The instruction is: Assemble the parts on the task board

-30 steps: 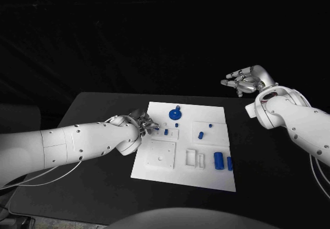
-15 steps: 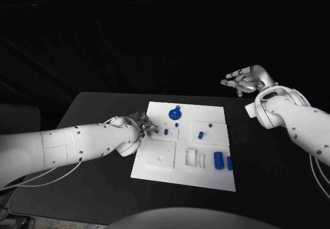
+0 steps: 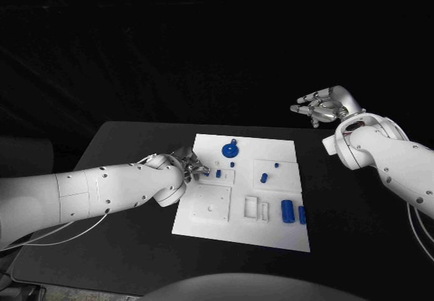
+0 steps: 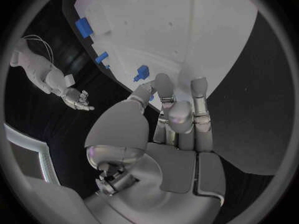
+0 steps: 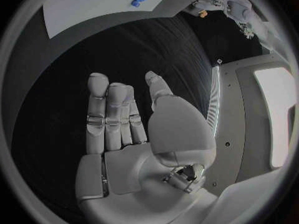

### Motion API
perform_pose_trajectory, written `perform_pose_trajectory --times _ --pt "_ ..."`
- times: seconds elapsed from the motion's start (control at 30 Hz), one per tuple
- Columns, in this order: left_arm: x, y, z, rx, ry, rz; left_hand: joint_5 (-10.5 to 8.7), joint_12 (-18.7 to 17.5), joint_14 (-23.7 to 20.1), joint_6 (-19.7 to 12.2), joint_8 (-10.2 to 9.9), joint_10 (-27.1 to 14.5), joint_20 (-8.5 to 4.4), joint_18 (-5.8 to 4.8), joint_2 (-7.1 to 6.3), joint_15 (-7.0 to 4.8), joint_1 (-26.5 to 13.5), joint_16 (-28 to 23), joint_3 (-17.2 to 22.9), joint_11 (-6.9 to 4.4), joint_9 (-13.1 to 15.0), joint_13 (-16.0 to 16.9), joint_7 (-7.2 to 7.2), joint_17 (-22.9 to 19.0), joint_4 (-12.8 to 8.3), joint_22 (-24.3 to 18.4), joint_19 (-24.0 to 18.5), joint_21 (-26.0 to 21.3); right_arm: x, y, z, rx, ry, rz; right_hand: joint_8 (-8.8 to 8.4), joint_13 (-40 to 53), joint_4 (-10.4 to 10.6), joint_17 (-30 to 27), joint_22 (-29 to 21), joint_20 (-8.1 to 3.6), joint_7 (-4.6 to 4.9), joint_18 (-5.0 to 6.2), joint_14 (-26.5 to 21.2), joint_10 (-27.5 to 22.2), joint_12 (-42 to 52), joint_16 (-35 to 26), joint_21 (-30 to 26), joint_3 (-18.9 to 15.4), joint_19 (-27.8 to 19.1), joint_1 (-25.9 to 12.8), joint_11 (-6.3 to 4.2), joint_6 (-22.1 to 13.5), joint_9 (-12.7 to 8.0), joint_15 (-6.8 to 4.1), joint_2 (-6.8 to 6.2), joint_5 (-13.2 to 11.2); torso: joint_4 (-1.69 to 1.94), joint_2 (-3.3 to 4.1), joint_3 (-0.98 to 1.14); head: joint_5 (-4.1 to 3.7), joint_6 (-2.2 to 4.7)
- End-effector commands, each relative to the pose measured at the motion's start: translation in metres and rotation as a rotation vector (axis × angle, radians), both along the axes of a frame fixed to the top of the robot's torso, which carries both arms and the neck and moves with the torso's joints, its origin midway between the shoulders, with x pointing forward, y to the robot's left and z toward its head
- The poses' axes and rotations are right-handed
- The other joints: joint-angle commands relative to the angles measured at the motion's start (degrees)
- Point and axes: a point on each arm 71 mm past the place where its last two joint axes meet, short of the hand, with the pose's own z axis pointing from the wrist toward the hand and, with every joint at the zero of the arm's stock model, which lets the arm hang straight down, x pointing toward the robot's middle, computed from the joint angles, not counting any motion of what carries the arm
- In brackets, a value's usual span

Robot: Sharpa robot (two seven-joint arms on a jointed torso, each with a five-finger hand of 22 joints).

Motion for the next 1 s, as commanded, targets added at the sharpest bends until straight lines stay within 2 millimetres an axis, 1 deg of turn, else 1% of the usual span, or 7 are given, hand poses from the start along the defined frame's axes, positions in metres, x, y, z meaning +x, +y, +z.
perform_pose_trajectory --times 0.03,0.4,0.47,0.87,1.0 --pt "-0.0020 -0.0013 -0.0036 0.013 0.018 -0.014 0.17 0.3 0.0 8.5 0.3 1.8 0.16 0.48 0.01 -0.33 0.7 0.3 0.3 -1.20 0.1 -0.1 -6.36 -0.1 0.0 0.6 0.0 0.1 -0.0002 0.0016 0.0000 -0.003 0.001 0.015 -0.20 -0.1 0.1 -0.1 2.5 0.02 -0.05 0.65 -0.1 0.0 0.2 0.3 0.0 0.1 1.1 -0.4 -0.21 0.2 -0.1 -0.17 -0.08 0.3 0.00 0.01 0.01 -0.07 -0.01" --pt "-0.0029 -0.0022 -0.0045 0.020 0.027 -0.026 0.14 0.2 0.0 8.5 0.3 1.8 0.14 0.46 0.01 -0.33 0.8 0.2 0.3 -1.20 0.1 -0.1 -6.37 -0.2 0.0 0.6 0.0 0.0 -0.0002 0.0012 0.0000 -0.004 0.001 0.015 -0.20 -0.1 0.1 -0.1 2.5 0.02 -0.05 0.65 -0.1 0.0 0.2 0.3 0.0 0.1 1.1 -0.4 -0.21 0.2 -0.1 -0.17 -0.08 0.3 0.01 -0.01 0.00 -0.07 -0.05" --pt "-0.0030 -0.0019 -0.0046 0.021 0.028 -0.026 0.14 0.2 0.0 8.5 0.3 1.8 0.14 0.46 0.01 -0.33 0.8 0.2 0.3 -1.20 0.1 -0.1 -6.37 -0.2 0.0 0.6 0.0 0.0 -0.0002 0.0011 -0.0001 -0.004 0.002 0.015 -0.19 -0.1 0.4 -0.1 2.5 0.01 -0.03 0.65 -0.1 0.0 0.2 0.3 0.1 0.1 1.1 -0.3 -0.20 0.2 -0.1 -0.18 -0.14 0.4 0.01 -0.01 0.00 -0.07 -0.05" --pt "-0.0034 -0.0005 -0.0051 0.033 0.034 -0.035 0.94 0.5 0.1 8.5 0.6 1.8 0.12 0.43 -0.27 -0.32 0.9 0.6 0.4 -1.26 0.3 -0.1 -6.39 0.4 -0.5 0.6 0.0 0.1 -0.0002 0.0006 -0.0002 -0.004 0.002 0.014 -0.19 -0.1 0.4 -0.1 2.5 0.01 -0.03 0.65 -0.1 0.0 0.2 0.3 0.1 0.1 1.1 -0.3 -0.20 0.2 -0.1 -0.18 -0.14 0.4 0.00 0.00 -0.03 -0.08 -0.08" --pt "-0.0035 0.0004 -0.0052 0.039 0.036 -0.039 1.18 0.6 0.1 8.5 0.6 1.8 0.14 0.46 -0.38 -0.32 0.9 0.7 0.4 -1.28 0.4 0.0 -6.41 0.6 -0.7 0.7 0.0 0.1 -0.0002 0.0003 -0.0002 -0.004 0.002 0.014 -0.19 -0.1 0.4 -0.1 2.5 0.01 -0.03 0.65 -0.1 0.0 0.2 0.3 0.1 0.1 1.1 -0.3 -0.20 0.2 -0.1 -0.18 -0.14 0.4 0.01 0.00 -0.01 -0.08 -0.09"
